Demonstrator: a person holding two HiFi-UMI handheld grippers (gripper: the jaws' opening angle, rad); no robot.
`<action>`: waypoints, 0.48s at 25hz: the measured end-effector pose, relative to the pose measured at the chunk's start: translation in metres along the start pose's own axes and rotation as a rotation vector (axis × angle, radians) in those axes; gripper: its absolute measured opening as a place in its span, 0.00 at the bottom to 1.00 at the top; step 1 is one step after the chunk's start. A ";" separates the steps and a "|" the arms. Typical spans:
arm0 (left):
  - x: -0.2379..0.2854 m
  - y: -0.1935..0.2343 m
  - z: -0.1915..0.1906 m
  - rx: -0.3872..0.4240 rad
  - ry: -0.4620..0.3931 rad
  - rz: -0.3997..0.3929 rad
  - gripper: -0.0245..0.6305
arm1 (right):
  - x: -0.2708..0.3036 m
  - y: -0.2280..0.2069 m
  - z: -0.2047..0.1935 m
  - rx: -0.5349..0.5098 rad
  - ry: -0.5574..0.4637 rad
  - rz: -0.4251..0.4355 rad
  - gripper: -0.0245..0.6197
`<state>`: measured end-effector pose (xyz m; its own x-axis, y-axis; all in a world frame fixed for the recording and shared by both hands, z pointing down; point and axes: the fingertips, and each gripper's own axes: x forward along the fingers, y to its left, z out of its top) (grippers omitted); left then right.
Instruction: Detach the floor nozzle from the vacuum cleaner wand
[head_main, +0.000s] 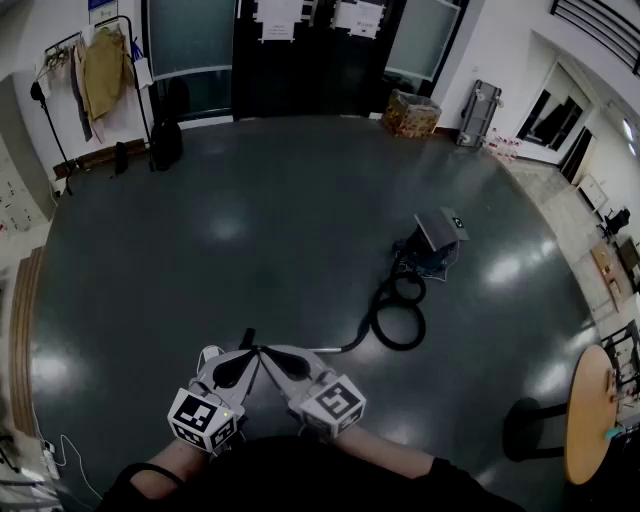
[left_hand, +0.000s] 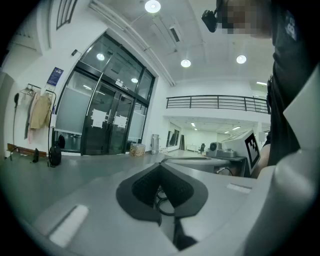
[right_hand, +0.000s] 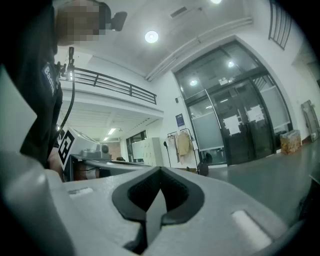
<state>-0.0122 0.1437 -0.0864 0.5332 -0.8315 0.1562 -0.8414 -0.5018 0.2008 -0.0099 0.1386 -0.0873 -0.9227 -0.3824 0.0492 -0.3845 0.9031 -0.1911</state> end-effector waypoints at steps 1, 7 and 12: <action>0.003 -0.001 0.000 0.000 0.000 0.001 0.04 | -0.001 -0.002 0.000 0.003 0.000 0.001 0.04; 0.015 -0.006 -0.005 0.002 0.013 0.009 0.04 | -0.006 -0.015 0.000 0.001 0.000 0.015 0.04; 0.023 -0.013 -0.005 0.010 0.019 0.031 0.04 | -0.018 -0.023 0.007 0.024 -0.031 0.041 0.04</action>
<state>0.0119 0.1320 -0.0804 0.5083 -0.8421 0.1801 -0.8583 -0.4783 0.1861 0.0154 0.1232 -0.0905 -0.9363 -0.3511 0.0109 -0.3451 0.9134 -0.2157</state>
